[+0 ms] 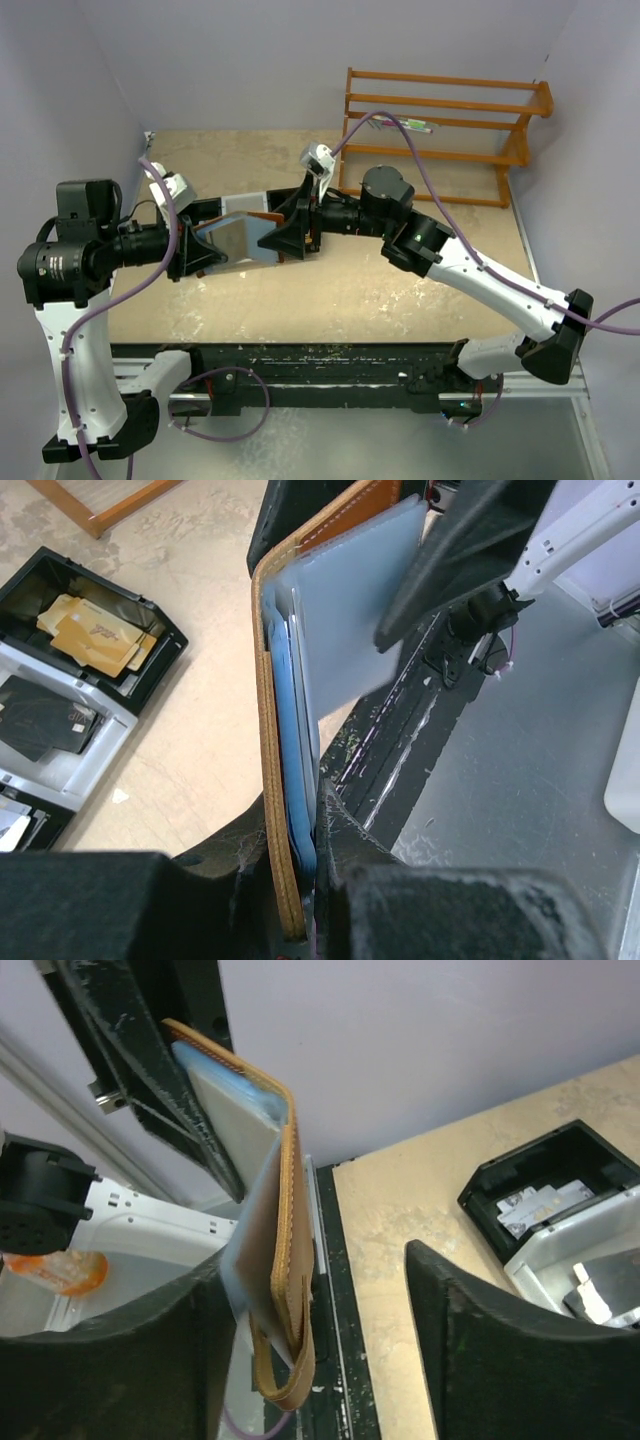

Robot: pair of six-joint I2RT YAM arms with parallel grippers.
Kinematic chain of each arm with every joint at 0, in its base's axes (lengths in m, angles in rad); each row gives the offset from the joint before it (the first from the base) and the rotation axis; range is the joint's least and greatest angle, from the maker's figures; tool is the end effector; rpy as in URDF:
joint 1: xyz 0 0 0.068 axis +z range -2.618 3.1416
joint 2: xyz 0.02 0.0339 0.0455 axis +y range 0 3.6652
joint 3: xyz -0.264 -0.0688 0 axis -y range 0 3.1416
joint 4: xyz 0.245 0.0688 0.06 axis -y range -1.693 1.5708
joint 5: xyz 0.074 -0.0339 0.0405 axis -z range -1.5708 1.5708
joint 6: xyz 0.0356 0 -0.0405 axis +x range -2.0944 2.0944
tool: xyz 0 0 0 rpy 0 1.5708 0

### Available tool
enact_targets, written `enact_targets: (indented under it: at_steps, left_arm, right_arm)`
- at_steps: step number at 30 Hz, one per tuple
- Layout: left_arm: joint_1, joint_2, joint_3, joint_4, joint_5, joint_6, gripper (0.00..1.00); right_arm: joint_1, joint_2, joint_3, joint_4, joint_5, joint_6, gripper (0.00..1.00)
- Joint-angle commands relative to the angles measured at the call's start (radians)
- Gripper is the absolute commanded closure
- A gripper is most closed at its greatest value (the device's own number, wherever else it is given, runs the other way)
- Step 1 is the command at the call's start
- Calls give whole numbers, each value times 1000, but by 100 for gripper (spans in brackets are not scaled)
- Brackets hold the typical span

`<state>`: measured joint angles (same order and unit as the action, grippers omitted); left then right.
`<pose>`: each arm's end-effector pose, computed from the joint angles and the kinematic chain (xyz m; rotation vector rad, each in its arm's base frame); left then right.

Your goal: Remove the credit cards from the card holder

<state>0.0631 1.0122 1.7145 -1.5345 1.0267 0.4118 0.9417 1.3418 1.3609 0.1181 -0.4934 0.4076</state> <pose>0.0923 -0.0247 0.4731 0.7932 1.9342 -0.9332 0.1677 0.2592 0.4497 -0.8469 1.3864 1.4256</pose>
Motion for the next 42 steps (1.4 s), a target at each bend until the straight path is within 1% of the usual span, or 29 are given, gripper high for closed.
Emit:
enact_targets:
  at_steps: [1, 4, 6, 7, 11, 14, 17, 20, 21, 22, 23, 25, 27, 32, 38, 42]
  left_arm:
    - [-2, 11, 36, 17, 89, 9, 89]
    - [-2, 12, 48, 18, 137, -10, 87]
    - [-1, 15, 55, 13, 192, -21, 86]
    - [-2, 17, 57, 9, 219, -27, 85]
    - [-2, 28, 68, -6, 292, -23, 85]
    - [-3, 38, 69, -12, 319, -13, 85]
    - [-3, 44, 58, -12, 356, -9, 85]
    - [-4, 50, 44, -12, 386, -8, 82]
    - [-3, 52, 41, -10, 391, -11, 77]
    - [-3, 53, 39, -10, 393, -12, 66]
    - [-3, 54, 40, -11, 394, -13, 59]
    - [-4, 48, 42, -12, 397, -16, 51]
    - [-4, 43, 43, -12, 405, -18, 48]
    - [-4, 38, 43, -12, 412, -22, 46]
    - [-4, 37, 56, -11, 450, -33, 45]
    - [-14, 30, 65, -12, 463, -32, 41]
  right_arm:
    - [3, -6, 29, -14, 79, -27, 41]
    - [19, -7, 19, 32, 50, 10, 60]
    - [39, -11, 14, 70, 27, 31, 70]
    - [47, -17, 7, 84, 21, 41, 76]
    - [50, -85, -41, 152, -12, 76, 100]
    - [50, -158, -98, 206, -35, 99, 100]
    - [51, -208, -134, 211, -100, 118, 100]
    - [50, -232, -147, 224, -139, 141, 100]
    - [50, -236, -152, 230, -150, 154, 100]
    - [50, -238, -158, 239, -164, 172, 100]
    - [49, -240, -163, 260, -173, 192, 100]
    - [48, -249, -165, 271, -163, 204, 100]
    - [49, -256, -168, 283, -147, 215, 100]
    - [48, -249, -162, 305, -148, 259, 100]
    - [46, -241, -134, 242, -125, 253, 100]
    - [44, -234, -128, 218, -108, 249, 100]
